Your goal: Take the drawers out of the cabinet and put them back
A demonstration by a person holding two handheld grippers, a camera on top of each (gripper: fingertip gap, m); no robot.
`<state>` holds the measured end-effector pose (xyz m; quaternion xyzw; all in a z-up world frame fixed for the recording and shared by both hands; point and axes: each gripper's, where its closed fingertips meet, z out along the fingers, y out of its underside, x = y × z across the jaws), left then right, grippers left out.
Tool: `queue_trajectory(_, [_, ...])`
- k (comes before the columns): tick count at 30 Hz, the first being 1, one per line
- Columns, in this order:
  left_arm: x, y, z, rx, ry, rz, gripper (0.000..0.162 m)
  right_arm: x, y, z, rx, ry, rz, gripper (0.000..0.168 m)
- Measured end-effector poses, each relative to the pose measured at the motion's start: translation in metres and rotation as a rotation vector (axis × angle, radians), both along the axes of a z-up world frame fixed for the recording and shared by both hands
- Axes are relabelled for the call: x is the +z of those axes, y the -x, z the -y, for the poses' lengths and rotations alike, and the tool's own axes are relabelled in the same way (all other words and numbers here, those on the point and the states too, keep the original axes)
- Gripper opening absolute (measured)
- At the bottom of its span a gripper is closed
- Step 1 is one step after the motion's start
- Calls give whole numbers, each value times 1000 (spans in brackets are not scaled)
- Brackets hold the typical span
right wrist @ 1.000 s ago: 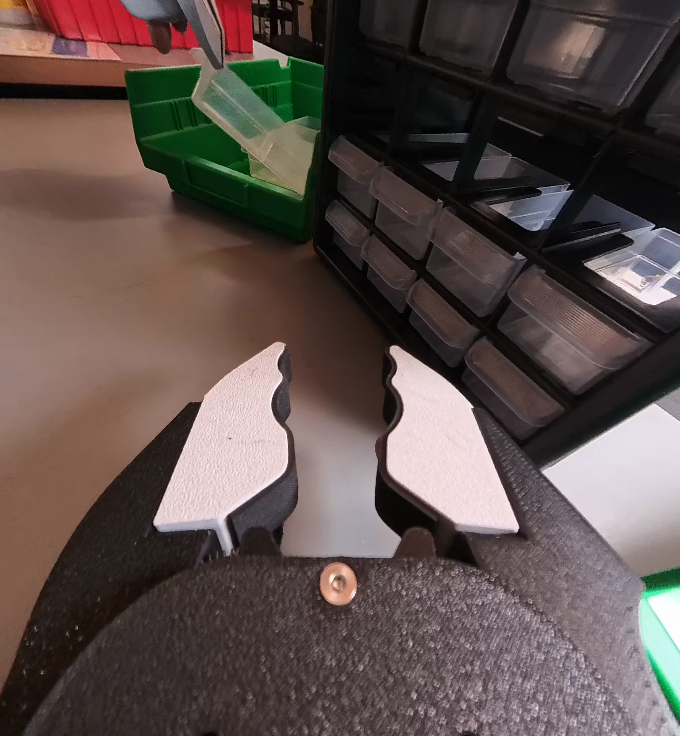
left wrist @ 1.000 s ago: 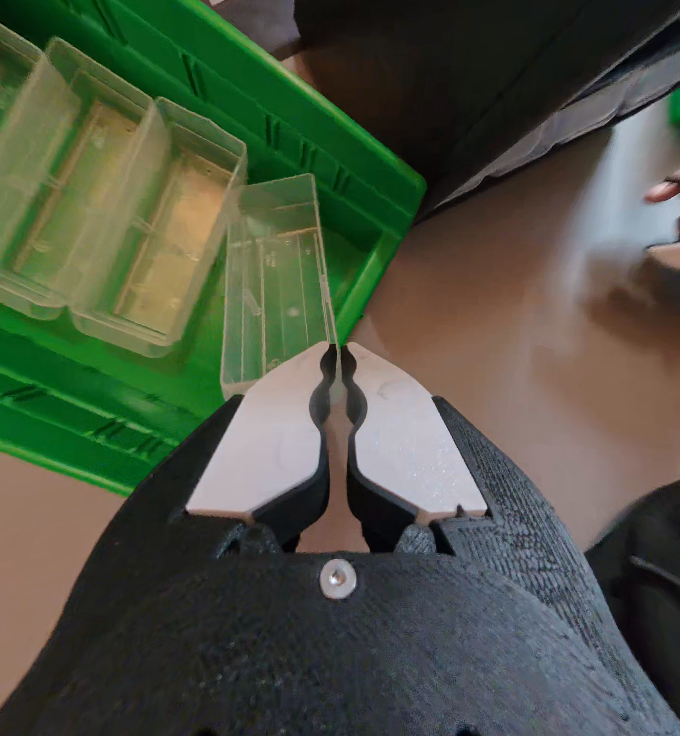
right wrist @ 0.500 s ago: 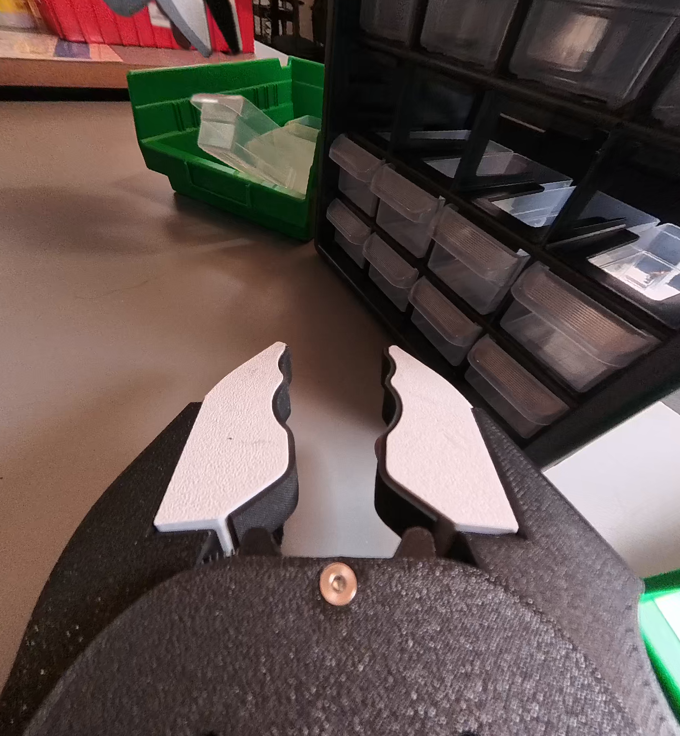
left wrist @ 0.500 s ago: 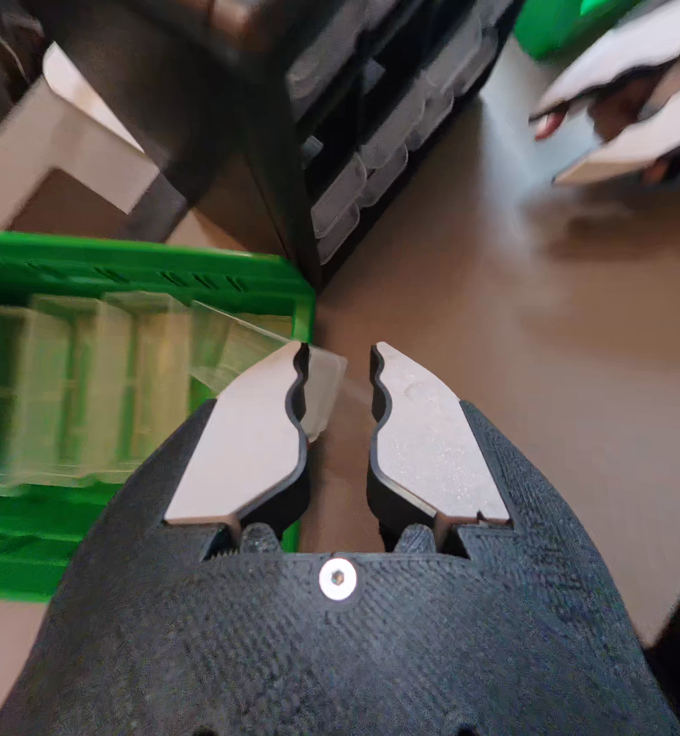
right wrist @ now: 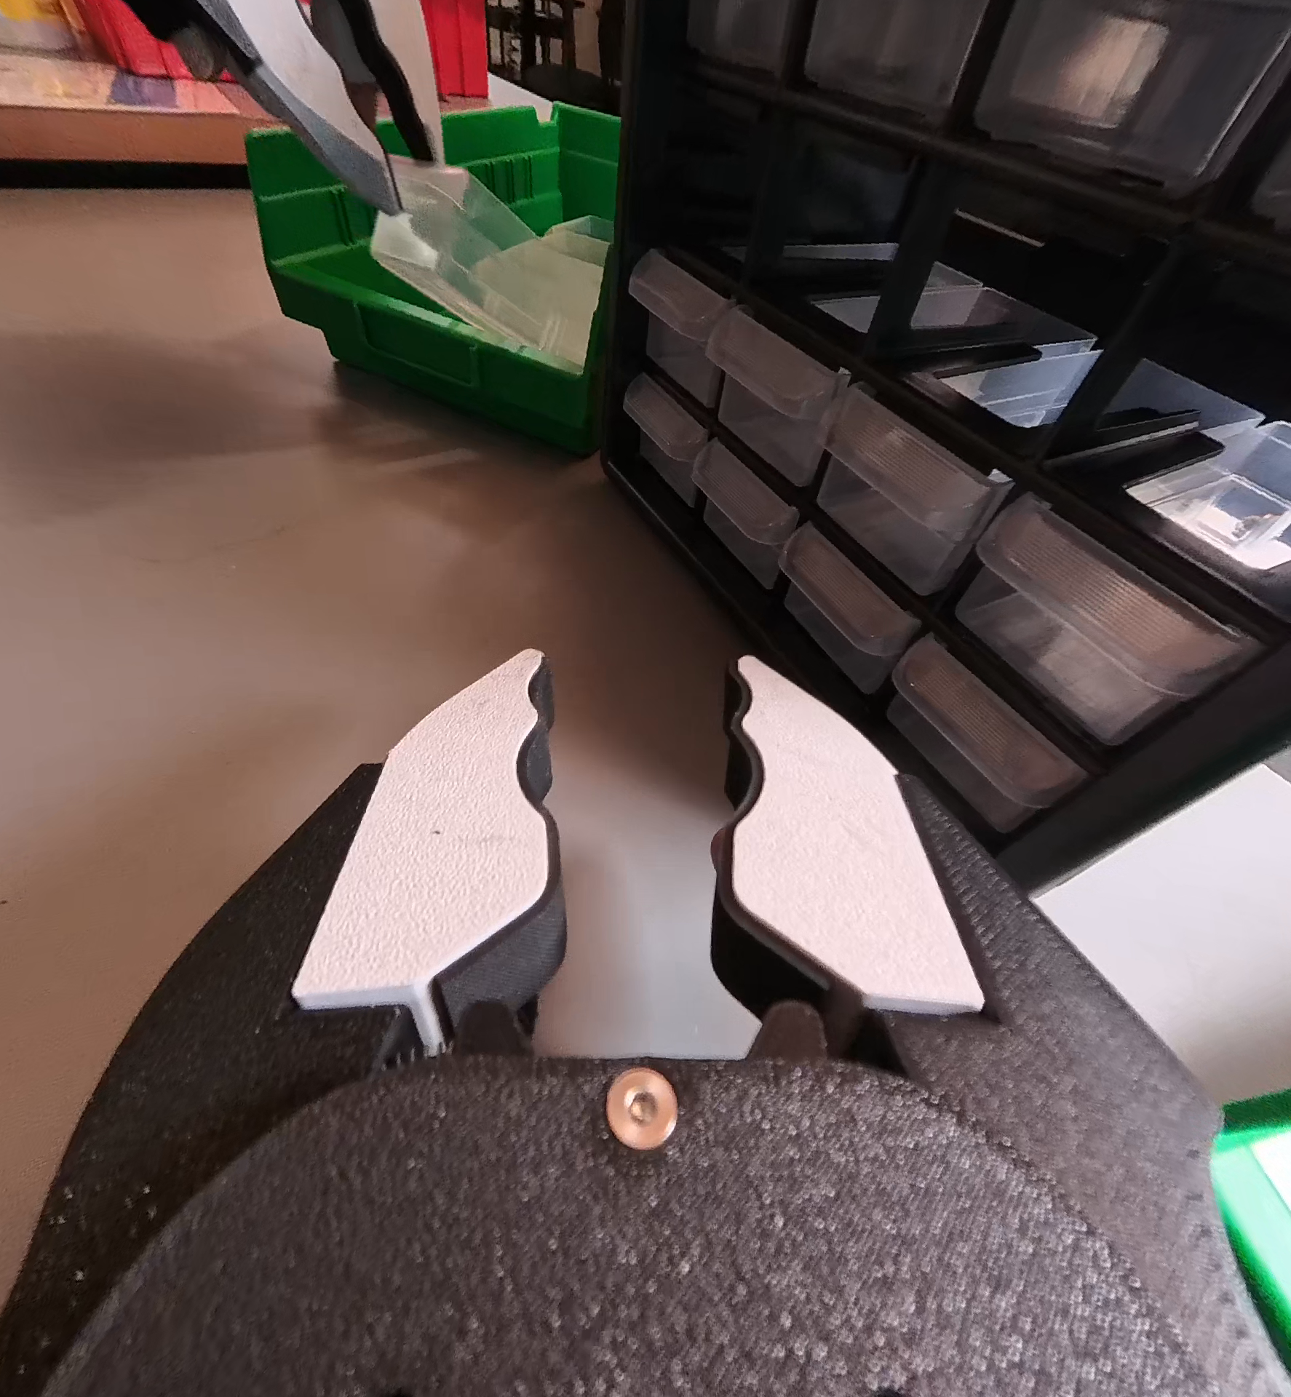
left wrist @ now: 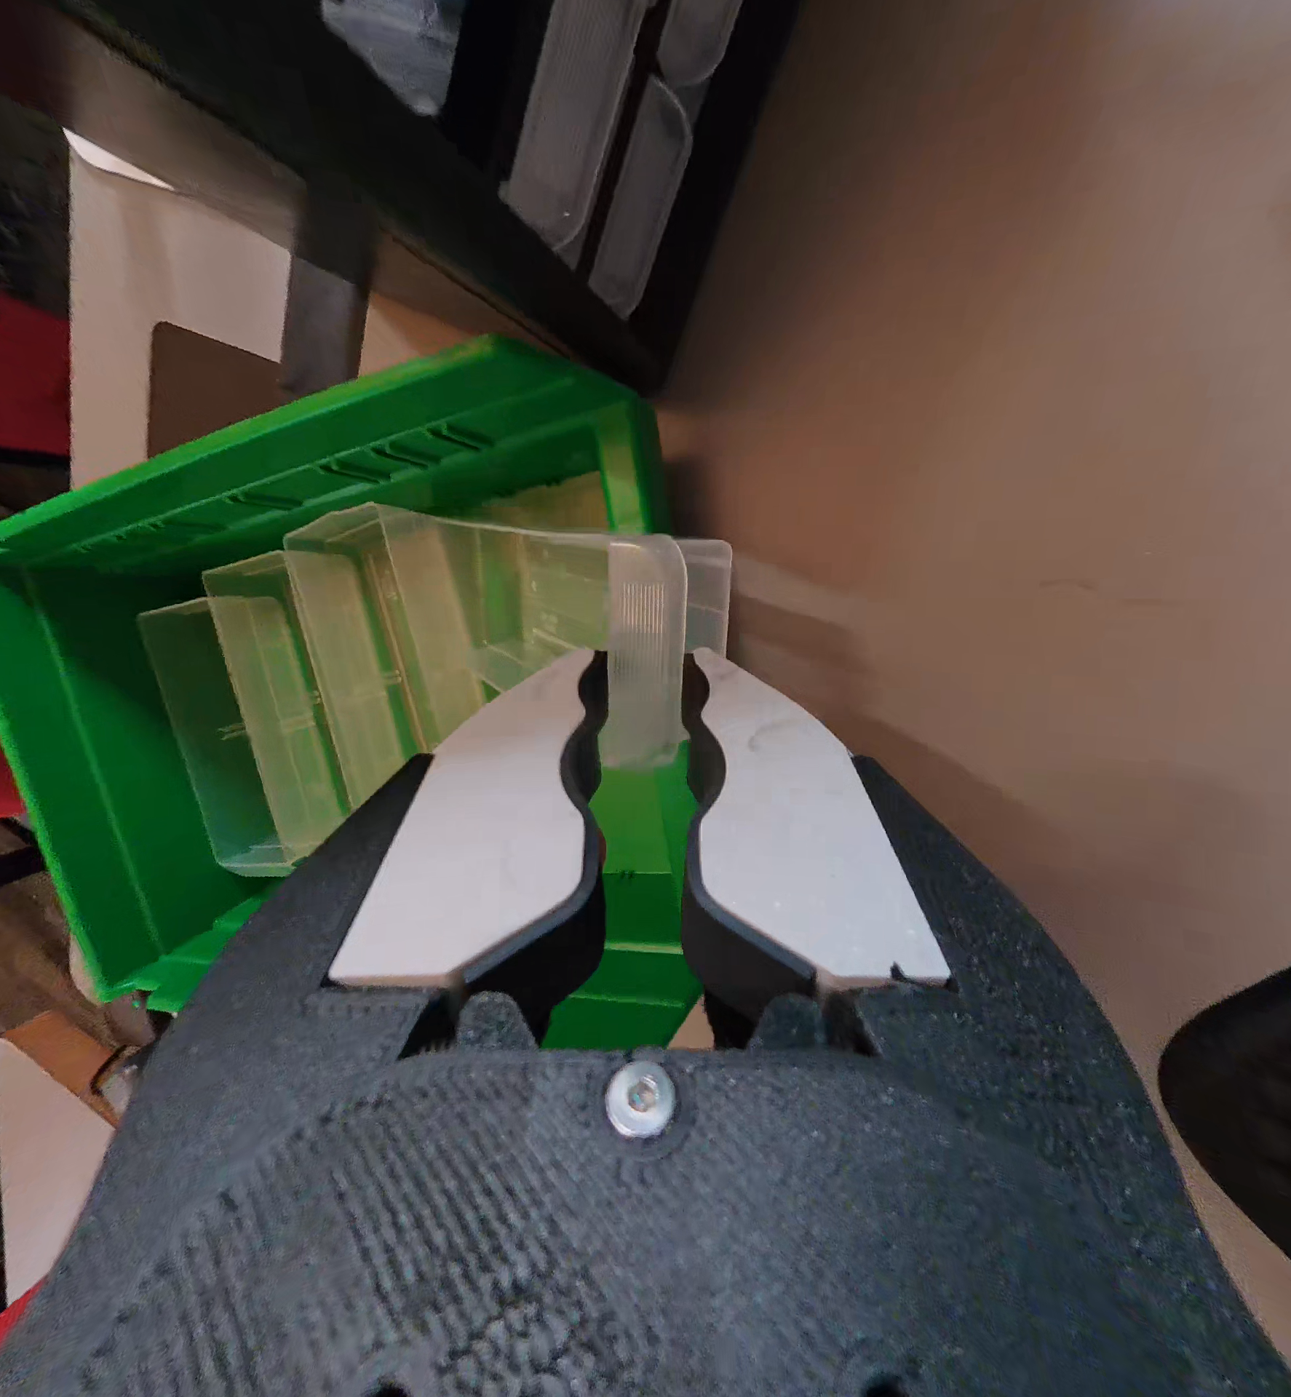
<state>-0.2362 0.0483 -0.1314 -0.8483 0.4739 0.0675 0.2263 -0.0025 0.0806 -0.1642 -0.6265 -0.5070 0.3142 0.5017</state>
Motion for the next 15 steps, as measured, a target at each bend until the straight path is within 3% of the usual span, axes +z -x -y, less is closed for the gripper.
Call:
queue_trajectory(7, [38,-19,25,-96,-289,-116,19,13,-1,-1,-19,-47,-42,41])
queue_trajectory(13, [54,-53,61,-181,-532,-153,19,53,-11,-6,-109,-159,-170,41])
queue_trajectory(15, [52,-63,69,-200,-568,-136,19,79,-19,-11,-159,-246,-189,42])
